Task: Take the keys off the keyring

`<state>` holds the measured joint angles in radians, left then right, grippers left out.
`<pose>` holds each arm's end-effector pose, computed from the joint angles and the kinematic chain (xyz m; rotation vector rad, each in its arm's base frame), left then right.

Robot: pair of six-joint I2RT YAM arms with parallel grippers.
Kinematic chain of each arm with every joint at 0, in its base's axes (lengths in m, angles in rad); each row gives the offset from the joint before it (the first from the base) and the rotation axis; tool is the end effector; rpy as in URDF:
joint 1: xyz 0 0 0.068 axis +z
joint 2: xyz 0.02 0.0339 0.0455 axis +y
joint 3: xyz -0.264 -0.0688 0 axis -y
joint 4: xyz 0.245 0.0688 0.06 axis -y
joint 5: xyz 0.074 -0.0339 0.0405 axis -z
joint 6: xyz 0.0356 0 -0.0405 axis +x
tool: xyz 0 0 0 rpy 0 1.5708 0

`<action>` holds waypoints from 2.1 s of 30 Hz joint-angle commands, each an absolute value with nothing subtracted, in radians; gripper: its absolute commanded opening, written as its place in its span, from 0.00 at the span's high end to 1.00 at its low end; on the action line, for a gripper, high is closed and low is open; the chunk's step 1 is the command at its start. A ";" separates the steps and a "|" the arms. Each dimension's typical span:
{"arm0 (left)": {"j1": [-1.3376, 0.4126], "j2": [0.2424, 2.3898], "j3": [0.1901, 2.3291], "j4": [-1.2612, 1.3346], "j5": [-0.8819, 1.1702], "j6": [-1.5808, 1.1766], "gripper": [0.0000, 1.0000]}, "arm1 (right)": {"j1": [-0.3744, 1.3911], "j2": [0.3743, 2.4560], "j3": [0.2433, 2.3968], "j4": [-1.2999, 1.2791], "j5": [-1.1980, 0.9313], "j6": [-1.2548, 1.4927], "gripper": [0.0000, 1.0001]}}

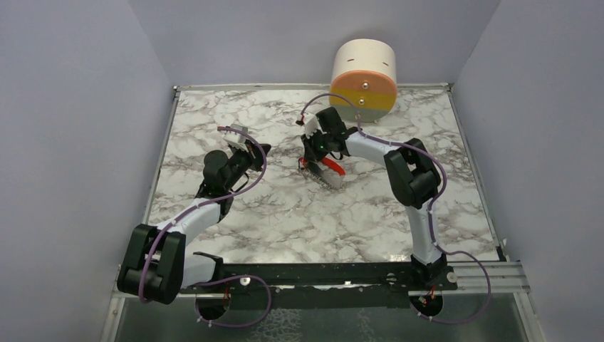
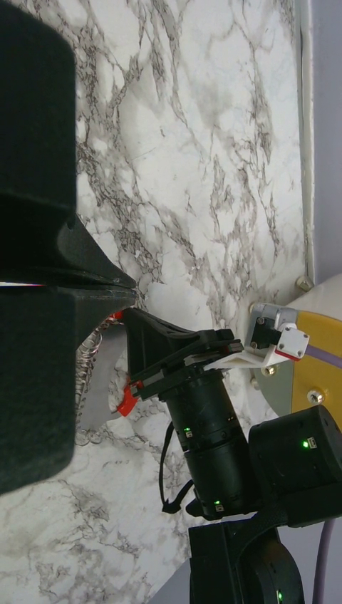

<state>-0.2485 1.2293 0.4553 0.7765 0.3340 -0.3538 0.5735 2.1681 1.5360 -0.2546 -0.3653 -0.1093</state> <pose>0.2456 -0.0744 0.2342 0.1851 1.6056 -0.7304 0.3874 0.2654 0.1523 -0.9847 2.2840 0.6494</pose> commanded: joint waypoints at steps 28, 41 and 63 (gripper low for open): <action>-0.270 1.374 0.410 1.166 0.472 -0.490 0.95 | 0.566 1.780 1.241 0.087 -0.425 0.050 0.98; -0.352 1.598 0.368 1.530 0.485 -0.628 0.73 | 0.566 1.713 1.239 0.117 -0.357 0.060 0.98; -0.373 1.541 0.341 1.476 0.268 -0.499 0.57 | 0.566 1.505 1.136 0.156 -0.347 0.010 0.98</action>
